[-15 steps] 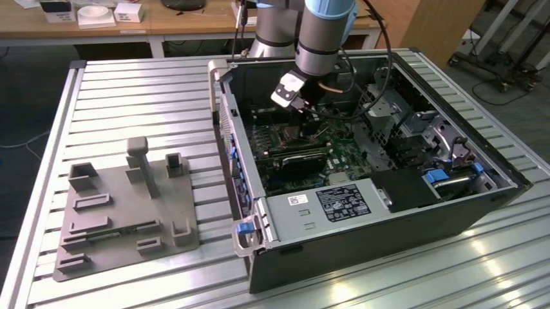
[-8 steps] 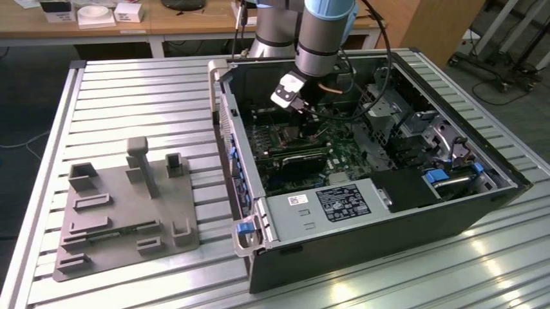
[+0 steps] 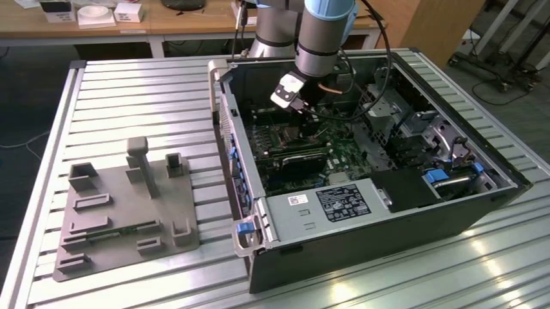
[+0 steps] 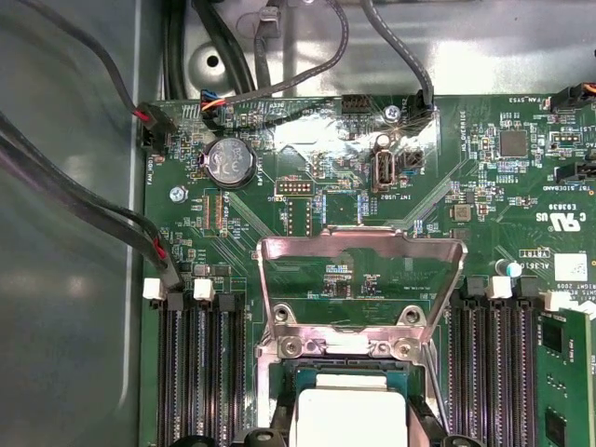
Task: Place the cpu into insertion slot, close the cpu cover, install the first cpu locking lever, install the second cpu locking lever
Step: 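Place the cpu into insertion slot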
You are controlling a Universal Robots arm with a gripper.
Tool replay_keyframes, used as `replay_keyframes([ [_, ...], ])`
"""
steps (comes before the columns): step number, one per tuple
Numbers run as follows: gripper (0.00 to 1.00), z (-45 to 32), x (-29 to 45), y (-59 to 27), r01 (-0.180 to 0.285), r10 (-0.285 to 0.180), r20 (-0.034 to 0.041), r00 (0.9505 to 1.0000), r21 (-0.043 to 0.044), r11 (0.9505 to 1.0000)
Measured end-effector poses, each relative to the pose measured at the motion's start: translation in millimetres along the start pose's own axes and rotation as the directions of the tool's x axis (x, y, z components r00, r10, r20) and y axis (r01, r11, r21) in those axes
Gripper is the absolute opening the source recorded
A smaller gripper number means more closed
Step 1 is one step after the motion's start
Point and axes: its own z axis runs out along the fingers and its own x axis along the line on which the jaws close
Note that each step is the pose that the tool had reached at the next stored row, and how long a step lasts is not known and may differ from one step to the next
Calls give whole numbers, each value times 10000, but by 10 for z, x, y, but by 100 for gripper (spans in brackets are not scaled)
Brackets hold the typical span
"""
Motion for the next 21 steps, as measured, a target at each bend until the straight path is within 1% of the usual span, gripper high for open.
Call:
replay_keyframes([
  [21, 54, 6, 0, 0, 0, 0, 0, 10000, 1, 10000],
])
